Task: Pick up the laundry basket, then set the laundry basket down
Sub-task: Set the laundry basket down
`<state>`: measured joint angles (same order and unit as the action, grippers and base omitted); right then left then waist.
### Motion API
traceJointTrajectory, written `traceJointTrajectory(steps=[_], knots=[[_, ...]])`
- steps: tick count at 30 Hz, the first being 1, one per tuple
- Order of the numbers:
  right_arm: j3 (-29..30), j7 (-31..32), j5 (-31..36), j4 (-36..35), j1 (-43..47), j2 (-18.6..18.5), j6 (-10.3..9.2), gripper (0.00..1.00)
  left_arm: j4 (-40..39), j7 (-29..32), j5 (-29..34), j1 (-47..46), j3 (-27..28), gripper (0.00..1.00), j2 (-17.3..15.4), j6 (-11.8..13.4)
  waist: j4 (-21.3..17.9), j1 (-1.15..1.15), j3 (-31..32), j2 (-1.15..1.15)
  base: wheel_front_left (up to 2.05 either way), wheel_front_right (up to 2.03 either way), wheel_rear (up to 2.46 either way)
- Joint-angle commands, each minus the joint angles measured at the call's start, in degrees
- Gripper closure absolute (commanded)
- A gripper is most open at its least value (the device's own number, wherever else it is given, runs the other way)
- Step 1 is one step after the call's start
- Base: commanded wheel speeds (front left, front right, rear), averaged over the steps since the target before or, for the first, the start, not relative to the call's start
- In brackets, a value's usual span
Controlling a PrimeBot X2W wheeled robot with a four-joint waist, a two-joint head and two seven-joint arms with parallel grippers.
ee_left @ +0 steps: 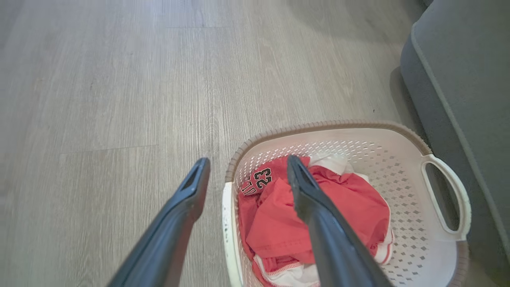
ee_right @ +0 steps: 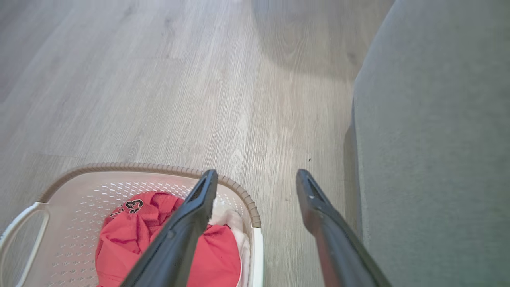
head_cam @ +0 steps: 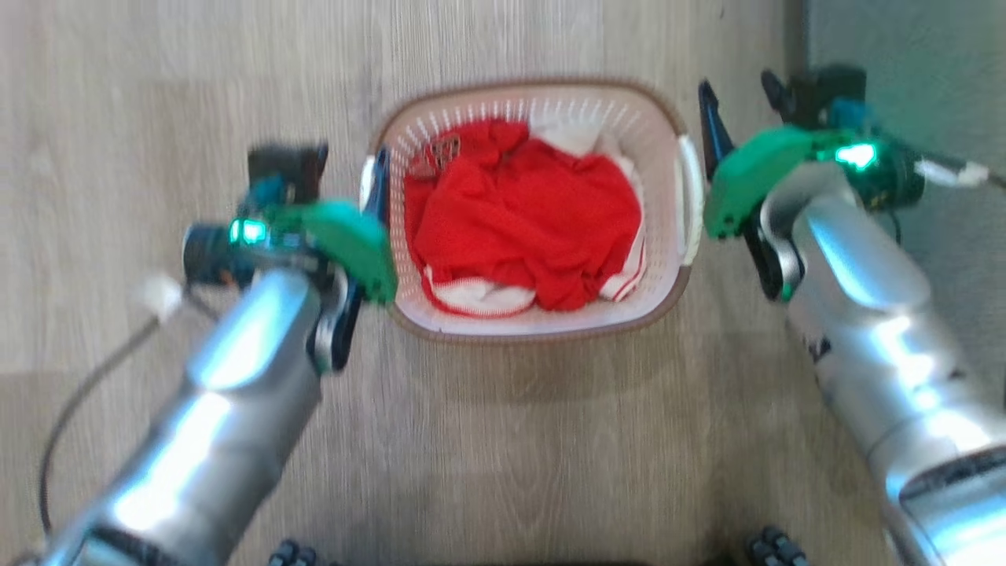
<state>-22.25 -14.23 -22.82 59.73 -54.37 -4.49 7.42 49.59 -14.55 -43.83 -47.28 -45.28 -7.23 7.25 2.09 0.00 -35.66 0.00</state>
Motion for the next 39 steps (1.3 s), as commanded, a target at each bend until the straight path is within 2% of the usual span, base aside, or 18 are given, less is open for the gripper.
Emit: traceJointTrajectory(steps=[1, 10, 16, 24, 39], knots=[[0.7, -0.8, 1.6, -2.4, 3.3, 0.6, 0.07, 0.00, -2.5, -0.4, 1.9, 2.2, 3.0, 0.00, -2.2, 0.4, -0.5, 0.00, 4.2, 0.00, 0.00, 0.00, 0.00], [9.9, -0.8, 10.7, -15.9, 17.3, 1.5, 0.07, 0.00, -18.0, -0.4, 16.0, 17.9, 18.3, 0.00, -2.2, -0.1, -0.8, 0.00, 15.5, 0.00, 0.00, 0.00, 0.00], [11.6, -0.8, 10.8, -25.0, 26.3, 1.6, 0.07, 0.00, -26.5, -0.4, 22.3, 27.2, 25.4, 0.00, -0.8, -1.8, -0.4, 0.00, 21.7, 0.00, 0.00, 0.00, 0.00], [13.3, -0.8, 10.6, -35.5, 35.8, 1.6, 0.07, 0.00, -35.0, -0.4, 28.4, 36.8, 30.5, 0.00, -0.1, -3.5, 0.2, 0.00, 27.2, 0.00, 0.00, 0.00, 0.00], [15.1, -0.8, 11.4, -49.4, 49.5, 1.6, 0.07, 0.00, -42.6, -0.4, 31.7, 48.1, 36.5, 0.00, 1.4, -4.6, 0.4, 0.00, 32.2, 0.00, 0.00, 0.00, 0.00]])
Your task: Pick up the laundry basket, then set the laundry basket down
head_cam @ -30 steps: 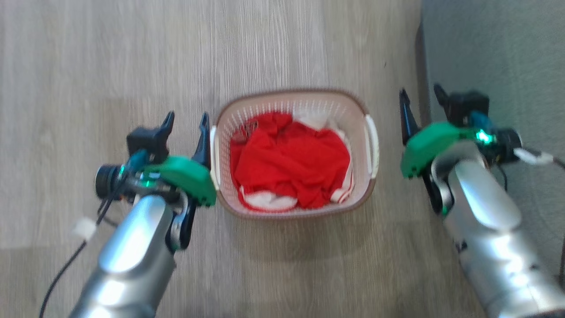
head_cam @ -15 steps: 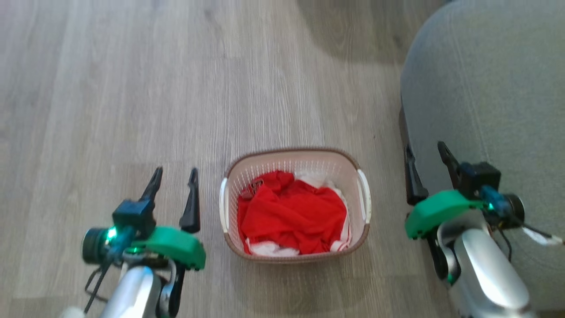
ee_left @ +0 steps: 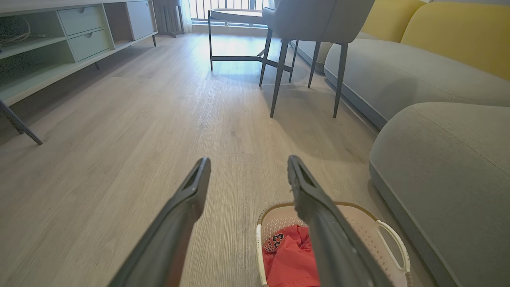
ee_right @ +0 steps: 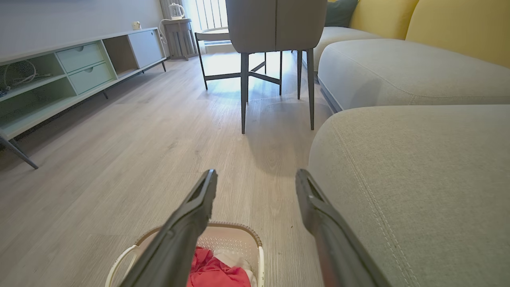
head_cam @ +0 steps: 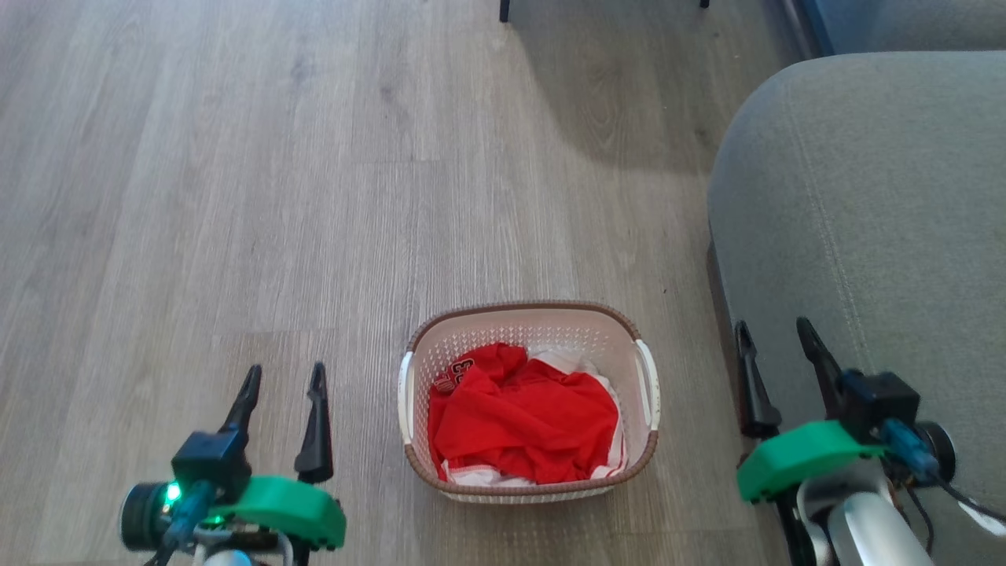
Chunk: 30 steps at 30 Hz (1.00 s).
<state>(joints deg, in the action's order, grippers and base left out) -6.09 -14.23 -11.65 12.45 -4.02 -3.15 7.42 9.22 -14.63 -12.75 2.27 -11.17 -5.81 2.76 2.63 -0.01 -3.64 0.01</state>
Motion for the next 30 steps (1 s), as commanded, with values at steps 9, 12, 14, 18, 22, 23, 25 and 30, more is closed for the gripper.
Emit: traceJointTrajectory(steps=[9, 12, 14, 18, 22, 23, 25, 30], knots=[[0.1, -0.8, 1.0, -3.6, 2.5, 0.3, 0.07, 0.00, -4.1, -0.4, 1.8, 2.2, 4.9, 0.00, 0.5, -0.1, -0.4, 0.01, 1.8, -0.01, 0.00, 0.00, 0.00], [0.3, -0.8, 0.9, -3.6, 2.7, 0.3, 0.07, 0.00, -4.3, -0.4, 2.1, 2.9, 5.4, 0.00, 0.7, -0.2, -0.3, 0.01, 2.1, -0.01, 0.00, 0.00, 0.00], [0.4, -0.8, 0.9, -3.5, 2.7, 0.3, 0.07, 0.00, -4.4, -0.4, 2.2, 3.2, 5.7, 0.00, 0.9, -0.4, -0.1, 0.01, 2.2, -0.01, 0.00, 0.00, 0.00], [0.4, -0.8, 1.0, -3.4, 2.6, 0.3, 0.07, 0.00, -4.5, -0.4, 2.5, 3.2, 6.2, 0.00, 1.2, -0.6, 0.1, 0.01, 2.3, -0.01, 0.00, 0.00, 0.00], [0.4, -0.8, 1.1, -3.2, 2.6, 0.3, 0.07, 0.00, -4.6, -0.4, 2.7, 3.4, 6.6, 0.00, 1.4, -0.9, 0.1, 0.01, 2.3, -0.01, 0.00, 0.00, 0.00], [0.4, -0.8, 1.1, -3.2, 2.5, 0.3, 0.07, 0.00, -4.6, -0.4, 2.8, 3.5, 6.7, 0.00, 1.5, -0.9, 0.1, 0.01, 2.3, -0.01, 0.00, 0.00, 0.00], [0.4, -0.8, 1.1, -3.0, 2.5, 0.3, 0.07, 0.00, -4.6, -0.4, 3.0, 3.6, 6.9, 0.00, 1.6, -0.9, 0.0, 0.01, 2.3, -0.01, 0.00, 0.00, 0.00], [1.4, 0.0, 0.6, -1.1, 3.5, 0.5, 0.00, 1.00, -2.6, 0.0, 2.6, 4.9, 4.9, 1.00, 1.6, -0.9, -0.1, 0.01, 2.3, -0.01, 0.00, 0.00, 0.00]])
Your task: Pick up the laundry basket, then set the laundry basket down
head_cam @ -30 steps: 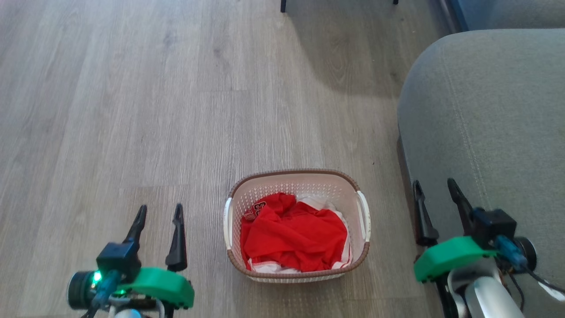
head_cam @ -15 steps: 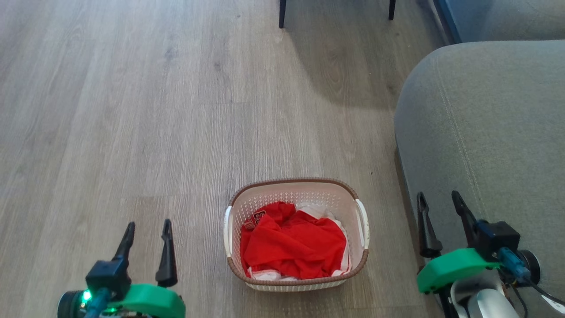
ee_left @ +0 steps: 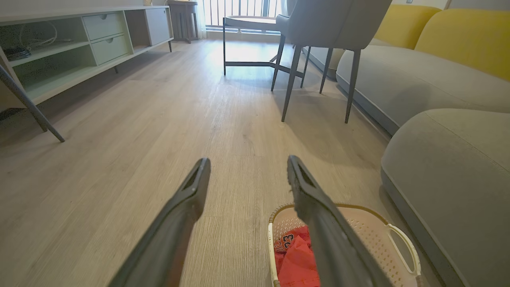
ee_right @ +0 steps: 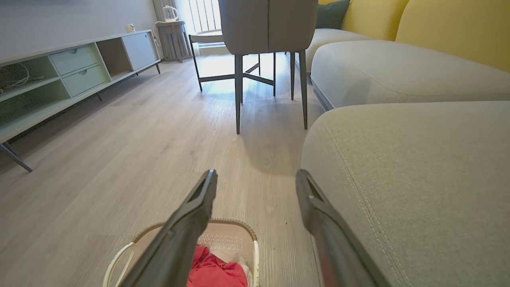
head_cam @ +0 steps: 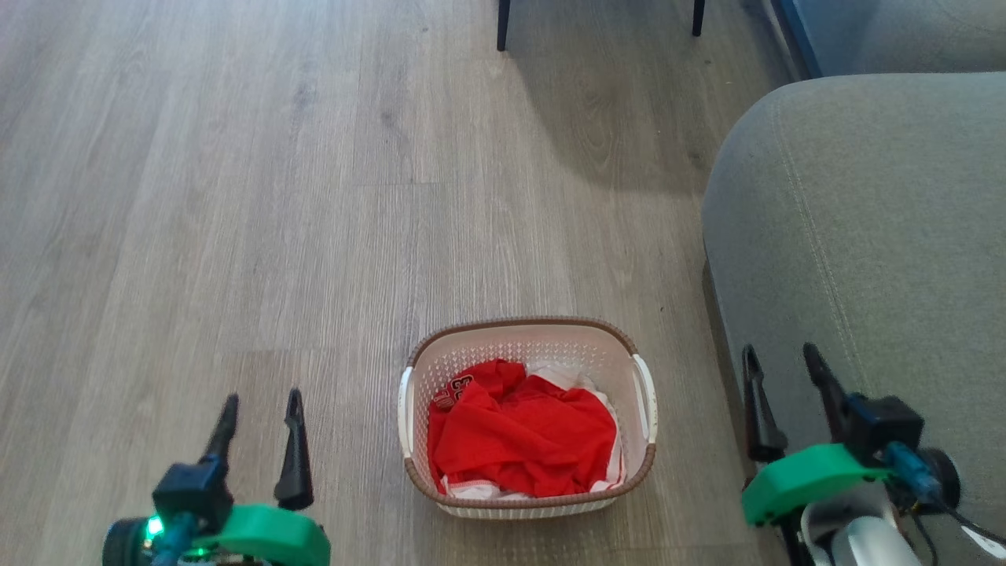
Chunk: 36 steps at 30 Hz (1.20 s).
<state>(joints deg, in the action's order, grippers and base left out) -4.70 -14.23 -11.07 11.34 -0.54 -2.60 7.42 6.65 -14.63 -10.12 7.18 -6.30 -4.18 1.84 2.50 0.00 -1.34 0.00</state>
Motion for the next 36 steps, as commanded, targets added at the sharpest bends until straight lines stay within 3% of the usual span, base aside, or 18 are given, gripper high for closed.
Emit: traceJointTrajectory(steps=[1, 4, 36], knots=[[-0.1, 0.0, -0.1, 0.4, 0.0, 0.0, 0.00, 1.00, 0.5, 0.0, -0.1, 0.0, -0.2, 1.00, 0.0, 0.0, 0.0, 0.00, 0.0, 0.00, 0.00, 0.00, 0.00], [-0.4, 0.1, -0.3, 3.4, 0.6, 0.2, 0.00, 1.00, 3.5, 0.1, -0.3, 0.3, -0.5, 1.00, 0.1, 0.0, 0.0, 0.00, 0.0, 0.00, 0.00, 0.00, 0.00], [1.2, 4.2, -21.4, 3.1, -0.9, -0.8, 0.02, 1.00, 4.5, 5.0, -20.9, -3.1, 2.4, 1.00, 0.1, -2.3, -0.6, 0.00, 0.3, 0.00, 0.00, 0.00, 0.00]])
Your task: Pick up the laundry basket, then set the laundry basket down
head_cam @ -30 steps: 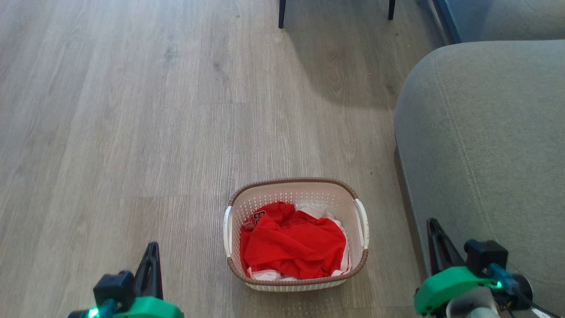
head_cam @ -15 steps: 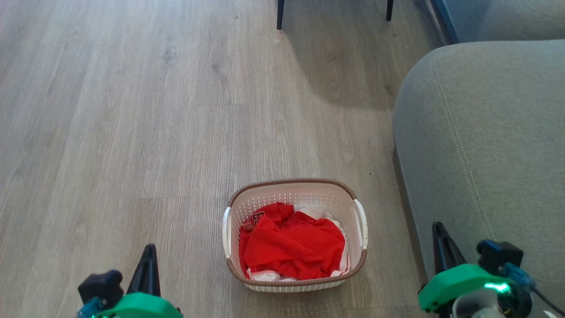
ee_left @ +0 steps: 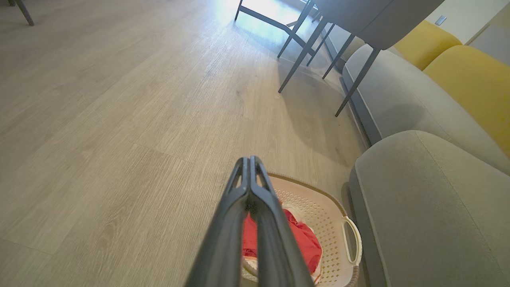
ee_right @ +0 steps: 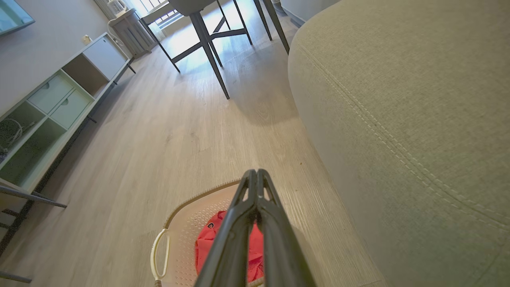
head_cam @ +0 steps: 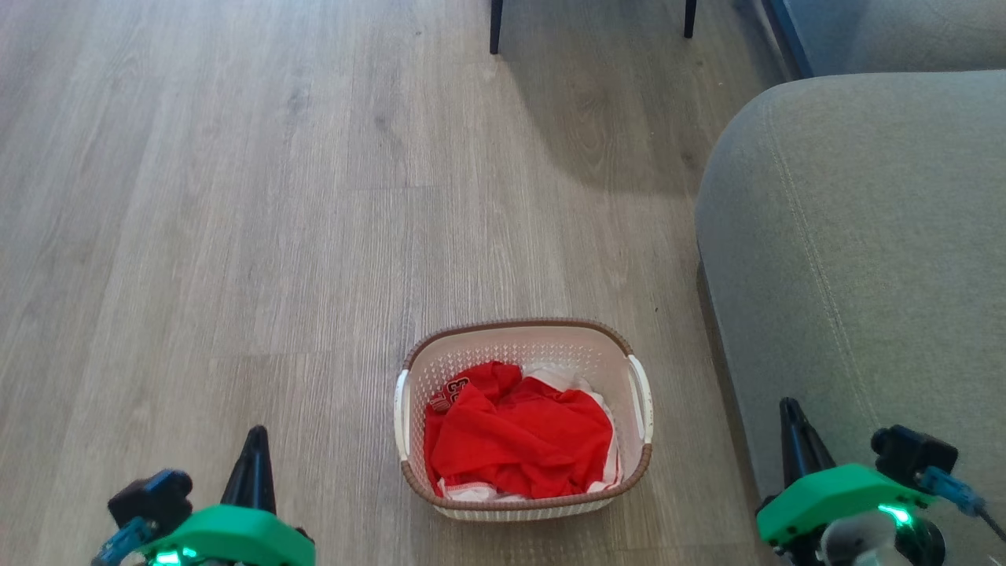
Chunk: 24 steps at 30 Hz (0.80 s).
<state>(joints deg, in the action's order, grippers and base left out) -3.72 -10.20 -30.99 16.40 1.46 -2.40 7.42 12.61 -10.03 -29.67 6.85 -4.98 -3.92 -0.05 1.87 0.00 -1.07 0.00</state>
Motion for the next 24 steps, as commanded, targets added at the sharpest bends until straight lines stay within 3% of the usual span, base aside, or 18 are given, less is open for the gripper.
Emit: traceJointTrajectory(steps=[1, 24], knots=[[0.3, 0.4, -2.2, -1.9, -2.9, -1.1, 0.02, 1.00, -1.4, 0.6, -2.0, -2.9, 1.2, 1.00, -0.1, -0.5, 0.0, 0.00, 0.0, 0.00, 0.00, 0.00, 0.00], [2.0, 3.7, -16.8, -2.1, -4.0, -1.4, 0.03, 1.00, -0.8, 4.2, -16.5, -5.3, 3.5, 1.00, 0.0, -2.2, -0.5, 0.00, 0.2, 0.00, 0.00, 0.00, 0.00]])
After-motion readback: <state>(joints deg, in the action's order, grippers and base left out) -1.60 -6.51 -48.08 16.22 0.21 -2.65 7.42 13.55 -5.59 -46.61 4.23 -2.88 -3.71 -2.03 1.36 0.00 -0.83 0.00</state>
